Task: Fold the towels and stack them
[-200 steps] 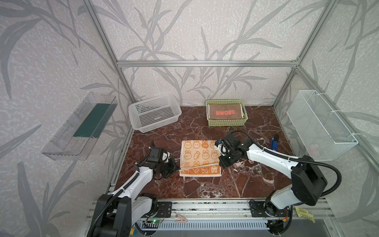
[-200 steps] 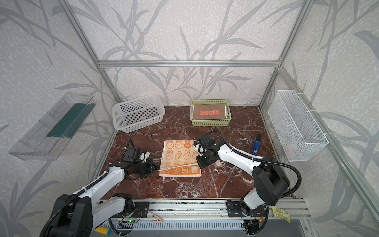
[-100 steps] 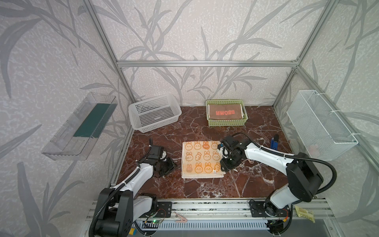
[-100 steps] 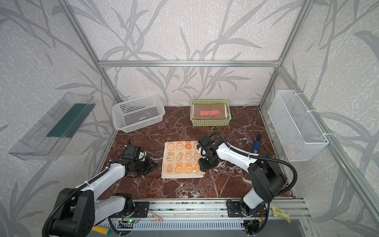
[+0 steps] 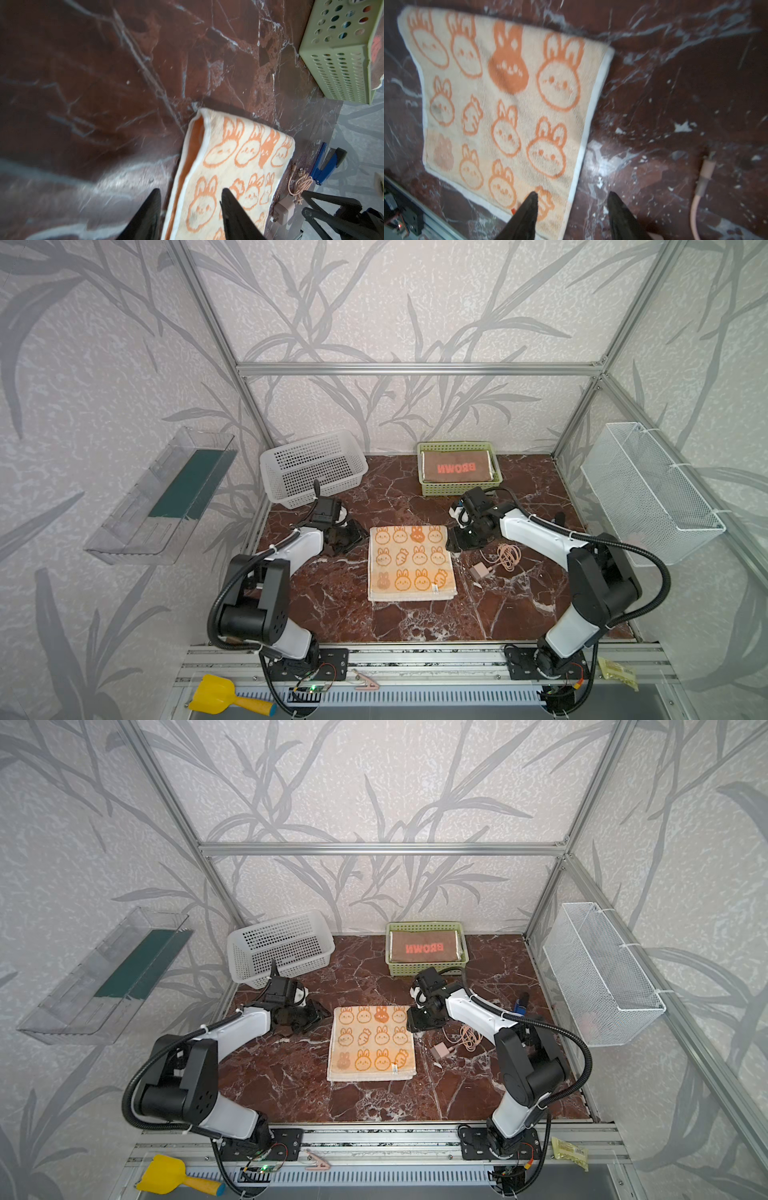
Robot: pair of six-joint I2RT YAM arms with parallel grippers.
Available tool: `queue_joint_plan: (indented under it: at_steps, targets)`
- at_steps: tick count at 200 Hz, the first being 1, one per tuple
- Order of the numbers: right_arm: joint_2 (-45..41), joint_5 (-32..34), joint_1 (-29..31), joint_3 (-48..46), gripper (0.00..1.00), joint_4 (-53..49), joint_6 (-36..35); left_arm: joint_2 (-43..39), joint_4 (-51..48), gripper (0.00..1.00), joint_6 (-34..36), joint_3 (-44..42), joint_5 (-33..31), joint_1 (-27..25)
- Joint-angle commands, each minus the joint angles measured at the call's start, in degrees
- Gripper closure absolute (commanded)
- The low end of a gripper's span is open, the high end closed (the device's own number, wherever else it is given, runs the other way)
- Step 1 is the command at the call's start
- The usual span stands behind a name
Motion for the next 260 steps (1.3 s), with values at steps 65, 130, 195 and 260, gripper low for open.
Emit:
queue_joint_plan:
  at_steps: [65, 130, 195, 260]
  targets:
    - [12.8, -1.3, -3.2, 5.8, 0.45, 15.2, 9.2, 15.3, 8.2, 0.5, -0.4, 9.2, 6.0, 0.2]
    - [18.3, -3.1, -3.3, 9.1, 0.7, 17.9, 10.5, 18.8, 12.2, 0.66, -2.1, 11.5, 9.7, 0.7]
    - [13.4, -2.8, -3.2, 9.2, 1.0, 17.8, 7.4, 13.8, 23.9, 1.0, -3.6, 8.0, 12.9, 1.2]
    - [4.5, -2.0, -3.1, 8.9, 1.0, 14.6, 1.9, 3.9, 20.0, 1.0, -0.5, 5.8, 11.9, 1.5]
